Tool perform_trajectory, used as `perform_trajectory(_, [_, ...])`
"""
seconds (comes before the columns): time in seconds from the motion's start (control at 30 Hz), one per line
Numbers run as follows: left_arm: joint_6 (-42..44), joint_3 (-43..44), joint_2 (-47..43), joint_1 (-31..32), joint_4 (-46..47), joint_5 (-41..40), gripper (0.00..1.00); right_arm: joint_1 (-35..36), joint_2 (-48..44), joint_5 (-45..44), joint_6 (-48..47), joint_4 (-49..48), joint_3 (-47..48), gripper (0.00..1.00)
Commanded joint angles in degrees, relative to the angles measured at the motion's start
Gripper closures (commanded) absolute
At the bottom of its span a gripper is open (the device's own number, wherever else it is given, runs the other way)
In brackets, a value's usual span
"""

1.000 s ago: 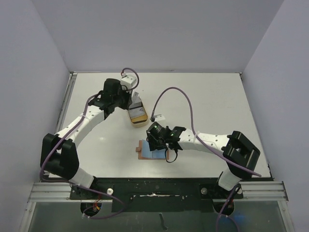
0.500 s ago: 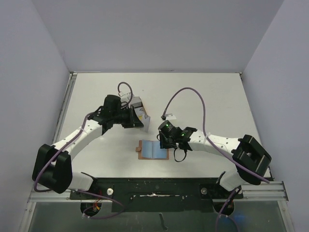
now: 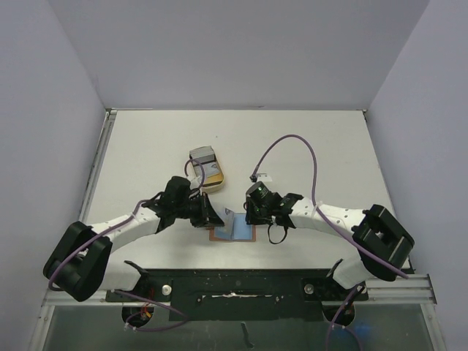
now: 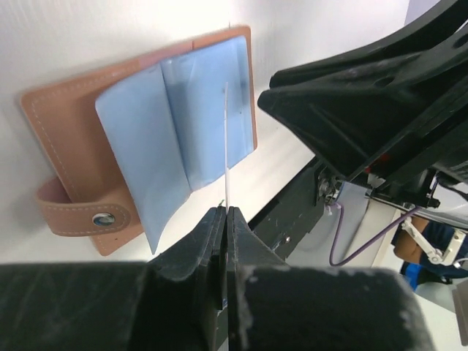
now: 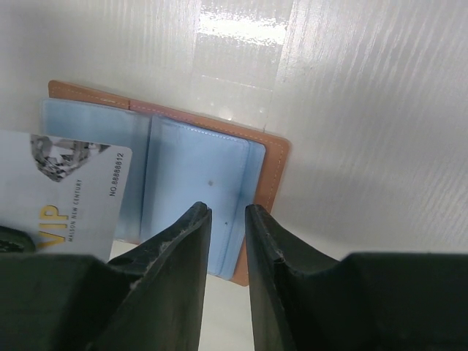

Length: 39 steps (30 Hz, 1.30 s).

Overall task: Put the credit cards into the card holder
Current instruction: Insert the credit card into the card holder.

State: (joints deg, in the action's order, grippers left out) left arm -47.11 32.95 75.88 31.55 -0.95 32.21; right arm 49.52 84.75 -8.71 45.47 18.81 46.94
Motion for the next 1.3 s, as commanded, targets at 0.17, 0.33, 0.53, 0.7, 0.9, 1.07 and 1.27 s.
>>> perform_trajectory(0.17, [-4.39, -3.38, 2.2, 2.93, 11.36, -0.25, 1.0, -0.3, 0.26, 0.23, 0.63, -2.99, -0.09, 0.73])
perform_trajectory(0.33, [-3.16, -3.31, 3.16, 3.31, 9.35, -3.0, 1.0, -0.36, 0.74, 0.02, 0.54, -2.74, -0.26, 0.73])
perform_trajectory(0.53, [-2.28, -3.59, 2.69, 3.34, 7.56, -5.13, 1.0, -0.31, 1.83, -0.02, 0.56, -2.77, -0.36, 0.73])
perform_trajectory(0.7, [-2.29, -3.59, 3.09, 3.34, 6.78, -5.13, 1.0, -0.38, 2.1, 0.09, 0.59, -2.88, -0.19, 0.73])
perform_trajectory(0.9, [-2.51, -3.77, 3.46, 3.34, 6.71, -5.14, 1.0, -0.33, 2.46, -0.25, 0.45, -2.73, -0.17, 0.74])
perform_trajectory(1.07, [-3.69, -4.36, 3.73, 3.51, 7.81, -5.14, 1.0, -0.35, 2.77, -0.25, 0.76, -2.96, -0.43, 0.74])
perform_trajectory(1.27, [-5.14, -4.93, 5.12, 4.04, 9.21, -6.57, 1.0, -0.31, 3.09, -0.01, 0.93, -3.24, -0.62, 0.74])
